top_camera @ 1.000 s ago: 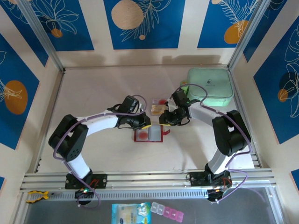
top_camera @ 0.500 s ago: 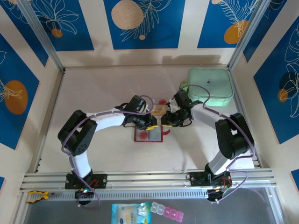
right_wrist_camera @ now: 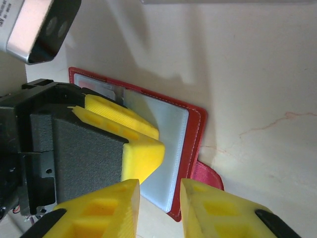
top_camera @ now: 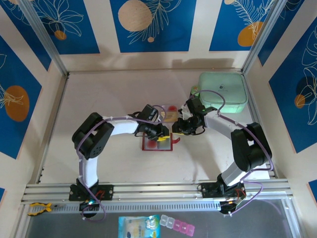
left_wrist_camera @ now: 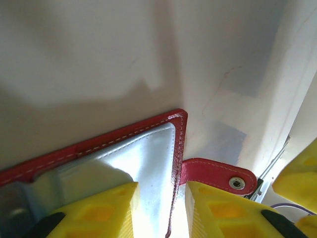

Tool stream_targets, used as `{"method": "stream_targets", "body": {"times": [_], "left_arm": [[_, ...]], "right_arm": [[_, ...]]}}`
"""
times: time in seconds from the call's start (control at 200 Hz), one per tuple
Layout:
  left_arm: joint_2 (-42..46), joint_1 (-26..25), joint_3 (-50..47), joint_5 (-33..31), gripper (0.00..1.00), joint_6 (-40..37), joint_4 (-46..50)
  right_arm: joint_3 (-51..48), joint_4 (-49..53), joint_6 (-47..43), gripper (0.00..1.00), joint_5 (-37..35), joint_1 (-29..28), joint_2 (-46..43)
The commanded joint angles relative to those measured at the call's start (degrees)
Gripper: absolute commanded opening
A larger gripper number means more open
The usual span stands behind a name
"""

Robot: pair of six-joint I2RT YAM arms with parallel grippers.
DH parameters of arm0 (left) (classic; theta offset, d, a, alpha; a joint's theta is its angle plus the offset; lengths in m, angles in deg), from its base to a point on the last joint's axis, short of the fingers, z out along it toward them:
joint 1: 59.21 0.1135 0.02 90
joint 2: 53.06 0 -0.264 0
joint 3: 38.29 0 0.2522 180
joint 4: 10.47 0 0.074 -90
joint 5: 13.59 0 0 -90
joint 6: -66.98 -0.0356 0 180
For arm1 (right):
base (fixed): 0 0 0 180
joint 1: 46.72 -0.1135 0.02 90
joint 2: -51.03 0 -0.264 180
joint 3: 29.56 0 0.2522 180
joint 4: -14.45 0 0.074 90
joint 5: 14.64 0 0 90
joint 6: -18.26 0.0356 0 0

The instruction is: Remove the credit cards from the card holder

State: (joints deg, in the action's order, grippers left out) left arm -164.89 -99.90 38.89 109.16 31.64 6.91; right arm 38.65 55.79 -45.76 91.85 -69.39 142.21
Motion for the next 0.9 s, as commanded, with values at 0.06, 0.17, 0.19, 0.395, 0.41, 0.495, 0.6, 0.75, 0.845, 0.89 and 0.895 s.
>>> {"method": "stream_targets", "body": {"times": [0.06, 0.17, 0.19, 0.395, 0.41, 0.495, 0.6, 0.75, 0.845, 0.89, 0.895], "left_arm": [[-1.9, -0.2, 1.7, -0.7, 0.3, 0.7, -0.7], [-2.2, 0.0, 2.0, -1.1, 0.29, 1.1, -1.0], [-2.1, 0.0, 2.1, -1.2, 0.29, 1.1, -1.0], [-0.7, 0.6, 2.4, -1.8, 0.28, 1.2, -1.4], [-0.5, 0.6, 2.4, -1.8, 0.28, 1.2, -1.5], [1.2, 0.8, 2.4, -2.1, 0.28, 1.0, -1.5], [3.8, 1.4, 1.9, -3.3, 0.28, 0.3, -0.6], [7.5, 3.1, -0.4, -5.1, 0.27, -1.6, 1.1], [9.7, 4.3, -2.7, -6.0, 0.27, -2.6, 2.0], [10.6, 5.1, -4.0, -6.2, 0.27, -3.0, 2.3], [10.7, 5.1, -4.1, -6.2, 0.27, -3.0, 2.3]], "right_arm": [[-0.8, 2.1, 0.7, 0.29, -0.2, 0.3, -2.3], [-0.7, 2.3, 0.8, 0.29, 0.0, 0.3, -2.6], [-0.6, 2.3, 0.9, 0.29, 0.1, 0.2, -2.6], [-0.6, 2.2, 1.6, 0.29, 0.7, 0.0, -3.3], [-0.6, 2.2, 1.7, 0.29, 0.7, 0.0, -3.4], [-0.6, 1.7, 2.4, 0.29, 1.1, -0.3, -3.5], [-0.7, 0.7, 3.4, 0.29, 1.7, -0.8, -3.3], [0.1, -0.1, 4.3, 0.29, 2.0, -2.1, -2.0], [1.0, -0.1, 4.6, 0.29, 2.0, -3.1, -0.9], [1.3, -0.2, 4.9, 0.29, 2.0, -3.6, -0.3], [1.4, -0.2, 4.9, 0.28, 2.0, -3.7, -0.2]]}}
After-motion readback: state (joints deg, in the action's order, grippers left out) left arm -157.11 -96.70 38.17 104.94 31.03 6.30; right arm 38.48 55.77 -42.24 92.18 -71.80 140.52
